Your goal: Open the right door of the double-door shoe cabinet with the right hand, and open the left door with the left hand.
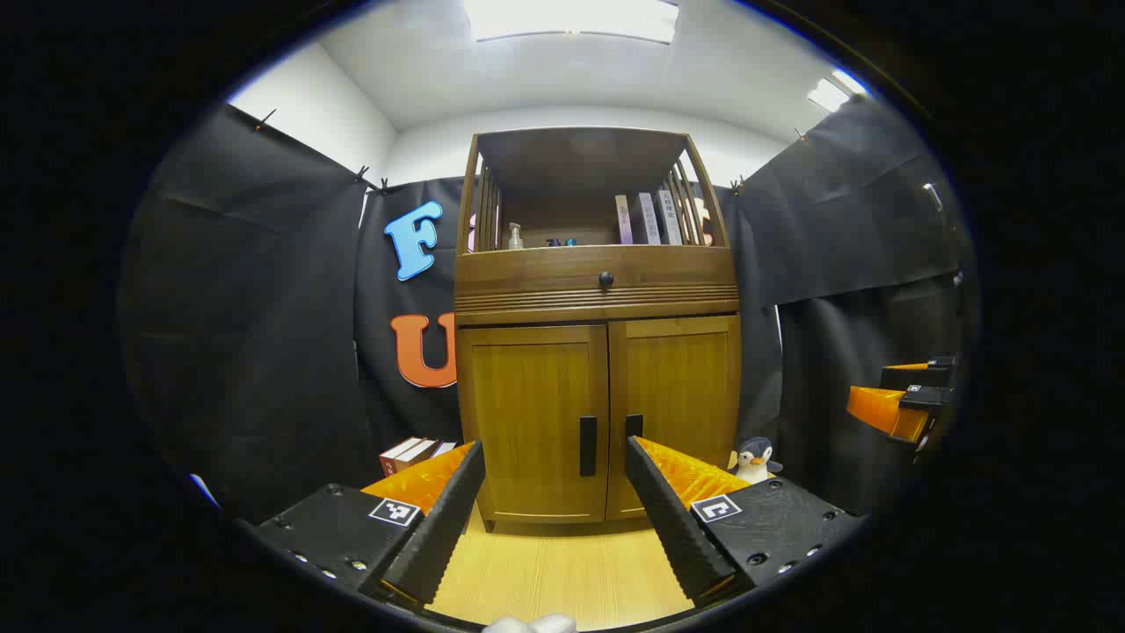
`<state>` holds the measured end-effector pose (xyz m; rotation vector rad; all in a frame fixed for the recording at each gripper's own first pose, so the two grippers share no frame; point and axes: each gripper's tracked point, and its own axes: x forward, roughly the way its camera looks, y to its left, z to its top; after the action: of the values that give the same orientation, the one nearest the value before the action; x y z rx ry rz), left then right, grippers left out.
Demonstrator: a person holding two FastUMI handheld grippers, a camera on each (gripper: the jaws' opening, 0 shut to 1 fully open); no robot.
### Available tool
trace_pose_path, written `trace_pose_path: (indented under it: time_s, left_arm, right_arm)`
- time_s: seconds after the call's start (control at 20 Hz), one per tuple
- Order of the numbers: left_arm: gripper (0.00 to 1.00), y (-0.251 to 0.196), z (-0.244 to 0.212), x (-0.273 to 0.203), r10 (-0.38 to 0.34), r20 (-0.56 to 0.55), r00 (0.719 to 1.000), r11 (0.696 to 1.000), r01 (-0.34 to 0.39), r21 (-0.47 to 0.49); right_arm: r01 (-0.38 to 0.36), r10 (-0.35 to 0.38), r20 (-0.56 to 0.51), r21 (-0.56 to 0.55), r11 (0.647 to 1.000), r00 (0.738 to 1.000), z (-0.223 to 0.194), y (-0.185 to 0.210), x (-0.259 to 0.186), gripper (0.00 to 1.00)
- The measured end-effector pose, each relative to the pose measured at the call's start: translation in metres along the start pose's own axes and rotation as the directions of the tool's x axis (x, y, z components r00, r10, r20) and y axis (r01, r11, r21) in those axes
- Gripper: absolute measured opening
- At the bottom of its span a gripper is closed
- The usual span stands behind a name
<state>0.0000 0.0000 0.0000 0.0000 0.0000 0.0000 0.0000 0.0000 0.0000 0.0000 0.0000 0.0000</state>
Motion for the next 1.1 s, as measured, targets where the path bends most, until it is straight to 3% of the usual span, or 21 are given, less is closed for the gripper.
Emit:
trace_pose_path:
  time_s: [0.6,0.9,1.1]
  left_arm:
    - [0.96,0.012,-0.002,-0.009,0.002,-0.017,1.0,1.0,-0.002,-0.002]
    - [0.96,0.019,-0.004,-0.024,0.015,-0.003,1.0,1.0,-0.015,-0.009]
    - [1.0,0.037,-0.011,-0.034,0.09,-0.036,0.995,0.996,-0.09,0.001]
  right_arm:
    - [0.011,-0.011,-0.022,-0.018,1.0,1.0,-0.02,0.011,0.023,1.0]
    - [-0.025,0.024,-0.093,-0.015,1.0,0.995,-0.055,0.04,0.076,1.0]
    - [-0.084,0.082,-0.096,-0.019,0.996,0.992,-0.062,0.071,0.126,1.0]
